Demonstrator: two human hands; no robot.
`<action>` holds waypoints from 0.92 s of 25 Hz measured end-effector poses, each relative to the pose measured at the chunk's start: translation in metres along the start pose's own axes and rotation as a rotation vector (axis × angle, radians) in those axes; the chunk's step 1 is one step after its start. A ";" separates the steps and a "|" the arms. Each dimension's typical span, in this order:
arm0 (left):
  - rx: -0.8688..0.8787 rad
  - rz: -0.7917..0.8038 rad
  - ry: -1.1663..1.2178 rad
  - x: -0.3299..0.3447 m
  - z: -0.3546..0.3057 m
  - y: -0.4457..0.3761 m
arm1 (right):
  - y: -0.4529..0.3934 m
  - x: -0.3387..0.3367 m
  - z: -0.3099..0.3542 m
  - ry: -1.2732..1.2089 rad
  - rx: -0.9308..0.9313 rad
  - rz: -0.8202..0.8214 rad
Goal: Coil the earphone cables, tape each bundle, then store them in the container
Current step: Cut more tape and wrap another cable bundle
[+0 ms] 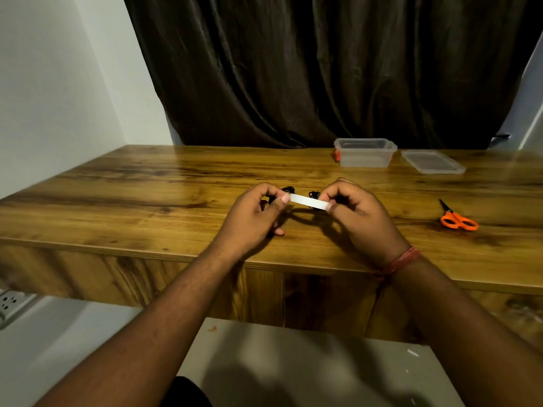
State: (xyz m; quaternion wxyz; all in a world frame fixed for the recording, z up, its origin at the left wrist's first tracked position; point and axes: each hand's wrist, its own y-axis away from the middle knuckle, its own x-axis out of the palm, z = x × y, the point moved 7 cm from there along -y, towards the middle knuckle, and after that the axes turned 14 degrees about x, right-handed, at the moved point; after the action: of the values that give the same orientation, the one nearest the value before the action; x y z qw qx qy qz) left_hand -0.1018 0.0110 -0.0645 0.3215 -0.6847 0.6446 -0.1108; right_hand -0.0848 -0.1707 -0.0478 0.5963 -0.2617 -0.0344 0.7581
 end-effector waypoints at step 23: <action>-0.135 -0.209 0.456 -0.015 0.015 -0.006 | -0.003 0.006 -0.010 -0.145 0.144 0.098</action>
State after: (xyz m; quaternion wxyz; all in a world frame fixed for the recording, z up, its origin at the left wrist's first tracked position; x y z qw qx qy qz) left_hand -0.0910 0.0299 -0.0682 0.1085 -0.7249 0.6320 -0.2516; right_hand -0.0785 -0.1671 -0.0567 0.5718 -0.1639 -0.0103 0.8038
